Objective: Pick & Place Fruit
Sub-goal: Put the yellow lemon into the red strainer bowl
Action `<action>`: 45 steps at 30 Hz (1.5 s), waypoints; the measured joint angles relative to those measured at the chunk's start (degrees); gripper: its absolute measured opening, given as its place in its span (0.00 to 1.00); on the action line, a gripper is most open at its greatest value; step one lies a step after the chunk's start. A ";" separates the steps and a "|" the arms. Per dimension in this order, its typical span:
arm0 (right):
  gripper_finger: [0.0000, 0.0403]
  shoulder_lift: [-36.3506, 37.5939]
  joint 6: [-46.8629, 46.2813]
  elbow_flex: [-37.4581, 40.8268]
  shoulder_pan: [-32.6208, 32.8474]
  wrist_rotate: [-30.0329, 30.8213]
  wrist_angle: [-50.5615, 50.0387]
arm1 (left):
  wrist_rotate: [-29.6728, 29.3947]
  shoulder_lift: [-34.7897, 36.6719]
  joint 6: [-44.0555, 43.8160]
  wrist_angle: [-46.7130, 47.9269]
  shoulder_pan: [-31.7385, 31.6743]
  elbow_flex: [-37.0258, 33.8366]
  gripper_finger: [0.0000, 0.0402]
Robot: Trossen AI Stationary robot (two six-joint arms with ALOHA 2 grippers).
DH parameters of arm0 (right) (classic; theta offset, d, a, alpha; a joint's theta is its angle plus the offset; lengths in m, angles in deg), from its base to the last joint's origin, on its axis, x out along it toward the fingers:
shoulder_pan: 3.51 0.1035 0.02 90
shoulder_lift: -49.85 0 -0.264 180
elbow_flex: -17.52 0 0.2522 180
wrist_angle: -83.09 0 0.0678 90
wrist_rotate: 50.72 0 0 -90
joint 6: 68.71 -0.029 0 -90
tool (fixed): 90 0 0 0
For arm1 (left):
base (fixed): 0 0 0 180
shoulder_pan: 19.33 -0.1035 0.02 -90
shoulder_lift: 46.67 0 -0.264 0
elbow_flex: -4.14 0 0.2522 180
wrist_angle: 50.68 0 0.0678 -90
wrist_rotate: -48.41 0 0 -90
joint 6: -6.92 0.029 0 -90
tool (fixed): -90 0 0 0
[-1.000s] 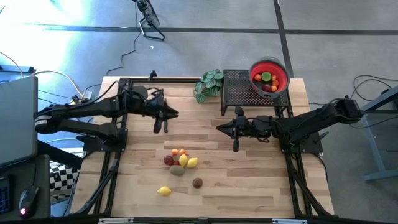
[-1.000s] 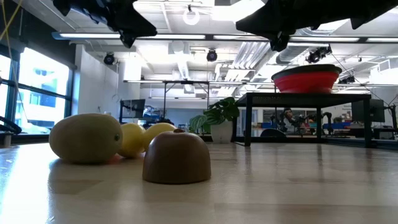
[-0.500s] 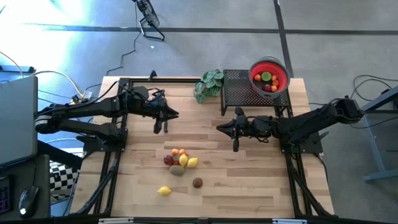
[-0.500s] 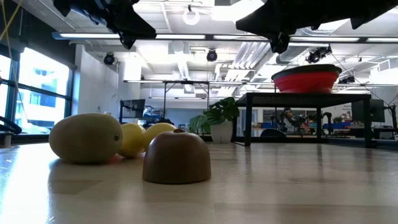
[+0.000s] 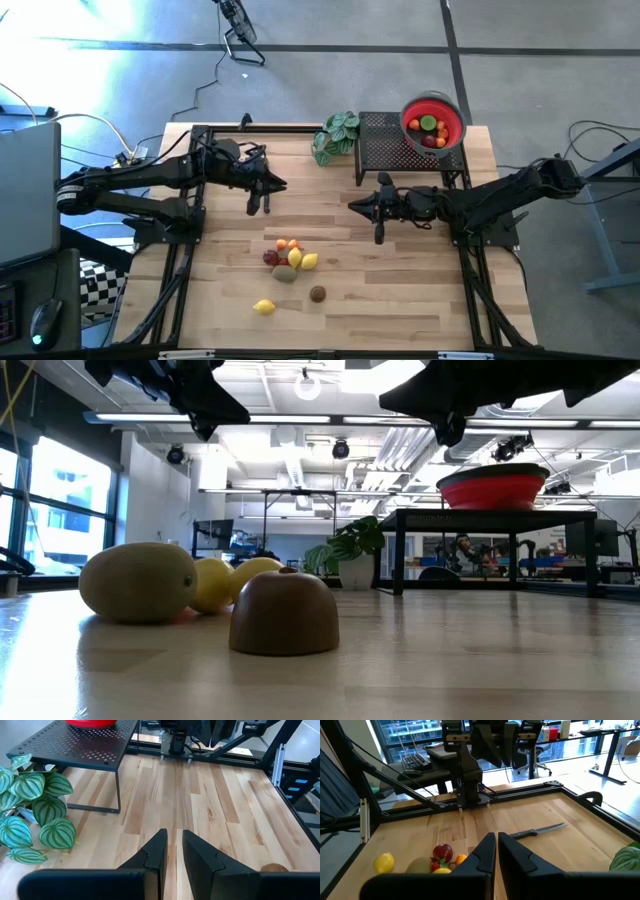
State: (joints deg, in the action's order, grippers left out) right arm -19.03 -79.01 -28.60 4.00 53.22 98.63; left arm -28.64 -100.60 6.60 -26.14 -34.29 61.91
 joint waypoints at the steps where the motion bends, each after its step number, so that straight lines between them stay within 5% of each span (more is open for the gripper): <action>1: 0.03 0.00 0.01 0.00 0.00 0.01 -0.40 | 0.00 0.00 0.00 0.08 0.00 0.00 0.13; 24: 0.03 0.00 0.78 0.00 0.00 1.13 0.56 | -0.17 0.00 0.00 -1.54 -0.01 0.02 0.13; 36: 0.02 -0.63 -9.70 0.00 0.00 1.18 2.24 | -3.52 0.00 -4.53 -1.17 -0.02 0.09 0.13; 45: 0.01 -8.25 -6.36 0.00 4.22 11.25 13.65 | -2.12 0.00 -4.50 -2.15 -0.02 0.09 0.13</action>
State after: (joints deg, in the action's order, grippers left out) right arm -27.28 -85.37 -28.60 8.22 64.47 112.27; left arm -30.76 -100.60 2.10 -28.29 -34.31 62.00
